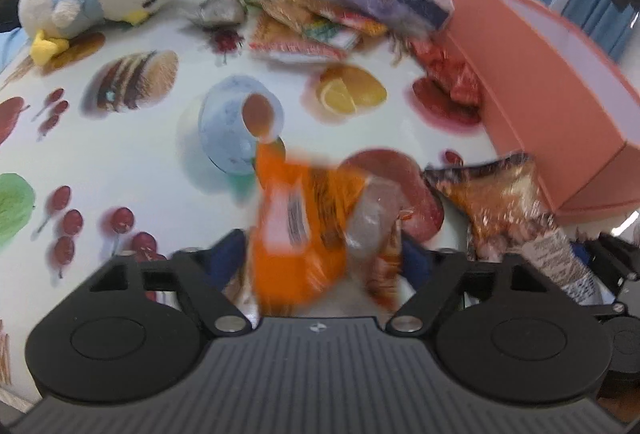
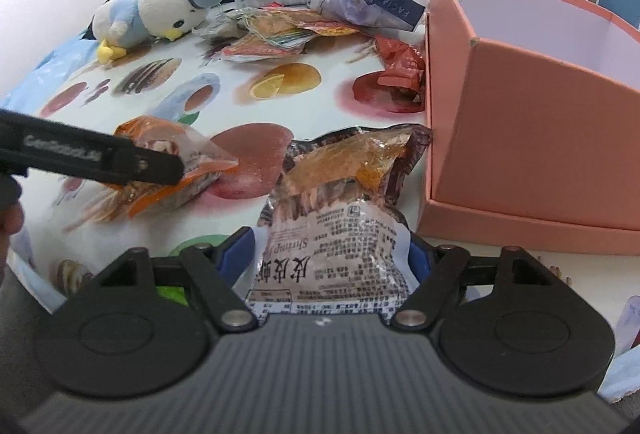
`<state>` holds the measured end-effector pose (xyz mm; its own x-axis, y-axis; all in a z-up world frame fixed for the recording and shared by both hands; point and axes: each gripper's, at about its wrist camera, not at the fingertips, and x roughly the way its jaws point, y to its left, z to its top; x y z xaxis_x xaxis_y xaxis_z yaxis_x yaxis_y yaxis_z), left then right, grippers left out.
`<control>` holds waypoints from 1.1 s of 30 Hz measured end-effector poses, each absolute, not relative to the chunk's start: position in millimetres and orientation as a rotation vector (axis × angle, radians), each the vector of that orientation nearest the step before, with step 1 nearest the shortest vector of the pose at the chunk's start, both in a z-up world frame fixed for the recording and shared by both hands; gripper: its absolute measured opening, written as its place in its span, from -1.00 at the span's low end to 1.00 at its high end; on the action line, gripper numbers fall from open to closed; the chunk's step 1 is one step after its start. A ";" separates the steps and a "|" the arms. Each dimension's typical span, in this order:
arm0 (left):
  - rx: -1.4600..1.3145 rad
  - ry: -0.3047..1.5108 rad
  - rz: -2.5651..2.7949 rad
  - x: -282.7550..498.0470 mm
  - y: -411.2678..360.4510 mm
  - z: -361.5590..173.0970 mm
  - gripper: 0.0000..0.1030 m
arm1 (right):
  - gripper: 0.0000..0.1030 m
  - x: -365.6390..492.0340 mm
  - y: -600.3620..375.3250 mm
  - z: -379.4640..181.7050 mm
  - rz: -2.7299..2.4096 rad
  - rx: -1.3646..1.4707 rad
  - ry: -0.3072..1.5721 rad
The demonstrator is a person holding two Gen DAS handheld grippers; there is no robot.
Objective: Organize snacks
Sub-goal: 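Lift both held packets and move them toward the pink box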
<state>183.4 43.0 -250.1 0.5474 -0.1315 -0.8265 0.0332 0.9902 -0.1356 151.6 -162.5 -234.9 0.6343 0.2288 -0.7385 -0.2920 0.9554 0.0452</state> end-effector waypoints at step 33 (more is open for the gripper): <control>-0.061 0.940 -0.095 149.4 35.9 -228.6 -0.91 | 0.06 138.6 -168.4 -228.5 0.346 -0.067 0.821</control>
